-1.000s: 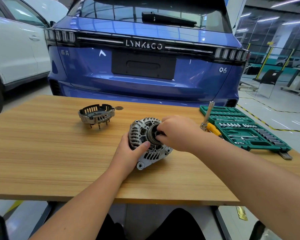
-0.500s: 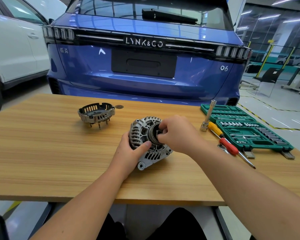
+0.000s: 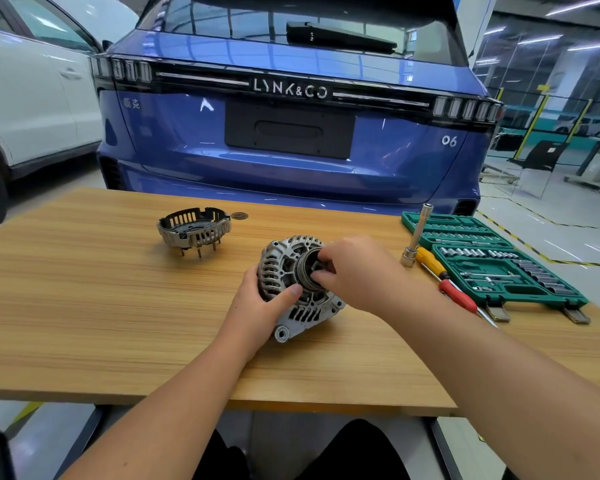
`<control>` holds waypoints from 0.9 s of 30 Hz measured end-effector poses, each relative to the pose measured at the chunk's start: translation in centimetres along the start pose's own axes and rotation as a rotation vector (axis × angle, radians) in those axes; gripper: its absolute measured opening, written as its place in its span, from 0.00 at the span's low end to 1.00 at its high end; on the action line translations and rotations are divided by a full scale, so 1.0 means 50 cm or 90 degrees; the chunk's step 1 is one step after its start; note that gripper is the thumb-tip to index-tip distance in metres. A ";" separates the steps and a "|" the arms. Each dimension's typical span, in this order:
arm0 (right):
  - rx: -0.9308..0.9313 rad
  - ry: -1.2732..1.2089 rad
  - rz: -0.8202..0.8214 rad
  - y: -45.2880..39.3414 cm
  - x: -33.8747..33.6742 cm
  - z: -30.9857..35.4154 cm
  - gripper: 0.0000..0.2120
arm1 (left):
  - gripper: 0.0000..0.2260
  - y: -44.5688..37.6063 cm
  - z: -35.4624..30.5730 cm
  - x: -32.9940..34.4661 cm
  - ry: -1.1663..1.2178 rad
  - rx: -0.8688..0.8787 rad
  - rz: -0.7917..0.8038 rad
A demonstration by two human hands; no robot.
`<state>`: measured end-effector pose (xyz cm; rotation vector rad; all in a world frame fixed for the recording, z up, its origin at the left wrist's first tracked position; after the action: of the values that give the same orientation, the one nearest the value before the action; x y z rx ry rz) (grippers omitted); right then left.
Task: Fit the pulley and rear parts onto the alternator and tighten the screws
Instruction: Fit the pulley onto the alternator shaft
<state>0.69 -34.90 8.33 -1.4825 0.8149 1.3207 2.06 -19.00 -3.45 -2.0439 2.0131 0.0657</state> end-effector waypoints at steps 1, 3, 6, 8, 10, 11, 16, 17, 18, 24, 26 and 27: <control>0.031 -0.001 -0.003 0.000 0.005 -0.003 0.12 | 0.23 -0.001 0.000 0.000 0.002 -0.002 0.000; 0.070 -0.017 -0.004 -0.003 0.012 -0.007 0.15 | 0.23 -0.001 0.003 0.000 0.006 -0.004 0.000; 0.102 -0.049 -0.020 -0.009 0.014 -0.008 0.14 | 0.22 -0.002 0.004 0.001 0.011 -0.004 -0.002; 0.122 -0.099 -0.030 -0.011 0.018 -0.011 0.13 | 0.23 -0.003 0.004 0.000 0.014 -0.003 -0.003; 0.130 -0.153 -0.040 -0.010 0.023 -0.016 0.12 | 0.23 -0.002 0.004 0.000 0.016 -0.004 -0.001; 0.129 -0.169 -0.044 -0.009 0.024 -0.018 0.11 | 0.24 -0.002 0.003 0.000 0.016 -0.004 0.000; 0.061 -0.208 -0.031 0.000 0.015 -0.023 0.09 | 0.24 0.003 -0.003 -0.001 0.014 0.003 0.004; 0.043 -0.199 -0.017 0.000 0.011 -0.023 0.09 | 0.24 0.003 -0.003 0.000 0.015 0.004 0.006; 0.027 -0.183 -0.003 -0.001 0.008 -0.023 0.09 | 0.23 0.003 -0.003 0.000 0.017 0.005 0.005; -0.024 -0.104 0.030 -0.009 -0.005 -0.011 0.09 | 0.23 0.002 -0.002 -0.001 0.020 0.001 0.000; -0.061 -0.037 0.044 -0.012 -0.009 -0.006 0.07 | 0.24 0.002 -0.001 0.000 0.019 0.002 -0.001; -0.076 -0.021 0.057 -0.013 -0.012 -0.005 0.06 | 0.24 0.002 -0.001 0.000 0.018 0.002 -0.001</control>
<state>1.27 -35.01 9.06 -1.5272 0.8005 1.4797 1.98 -19.00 -3.42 -2.0553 2.0273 0.0342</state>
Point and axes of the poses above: each hand's wrist, its own y-axis away from the middle knuckle, its own x-axis out of the palm, z = x × y, the point moved 4 cm from there along -y, towards the middle knuckle, and after that the axes turned 3 degrees about -y, right-handed, at the moved point
